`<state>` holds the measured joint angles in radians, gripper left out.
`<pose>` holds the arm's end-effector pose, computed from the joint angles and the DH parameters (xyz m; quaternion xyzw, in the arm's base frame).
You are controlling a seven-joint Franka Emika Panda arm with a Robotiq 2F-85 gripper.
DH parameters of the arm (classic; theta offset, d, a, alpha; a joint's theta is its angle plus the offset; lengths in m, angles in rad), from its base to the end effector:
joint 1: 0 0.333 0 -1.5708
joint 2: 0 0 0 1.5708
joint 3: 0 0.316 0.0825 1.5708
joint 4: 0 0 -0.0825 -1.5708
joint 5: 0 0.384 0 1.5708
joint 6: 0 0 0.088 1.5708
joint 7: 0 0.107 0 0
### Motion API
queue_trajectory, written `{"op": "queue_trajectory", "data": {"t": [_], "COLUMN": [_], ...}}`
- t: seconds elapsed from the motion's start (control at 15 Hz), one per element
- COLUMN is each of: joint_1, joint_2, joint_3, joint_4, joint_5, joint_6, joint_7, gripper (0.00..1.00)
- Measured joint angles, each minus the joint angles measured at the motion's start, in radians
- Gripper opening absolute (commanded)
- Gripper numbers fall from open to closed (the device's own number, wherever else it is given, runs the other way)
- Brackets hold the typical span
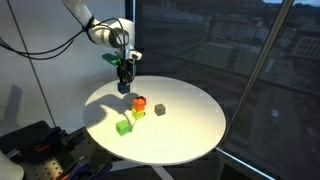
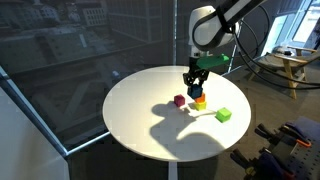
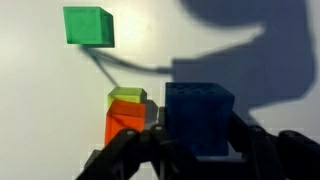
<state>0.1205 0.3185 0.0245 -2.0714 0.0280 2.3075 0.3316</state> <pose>0.5726 0.0840 0.2693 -0.9937 0.1033 0.0433 0.0037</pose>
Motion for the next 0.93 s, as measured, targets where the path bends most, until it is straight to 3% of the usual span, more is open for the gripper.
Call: {"op": "queue_trajectory", "data": {"t": [0.93], "joint_1": [-0.047], "joint_2": [-0.006], "joint_3": [-0.046], "joint_4": [0.001], "joint_5": [0.000], "joint_6": [-0.019], "joint_7": [0.000], "gripper": [0.31]}}
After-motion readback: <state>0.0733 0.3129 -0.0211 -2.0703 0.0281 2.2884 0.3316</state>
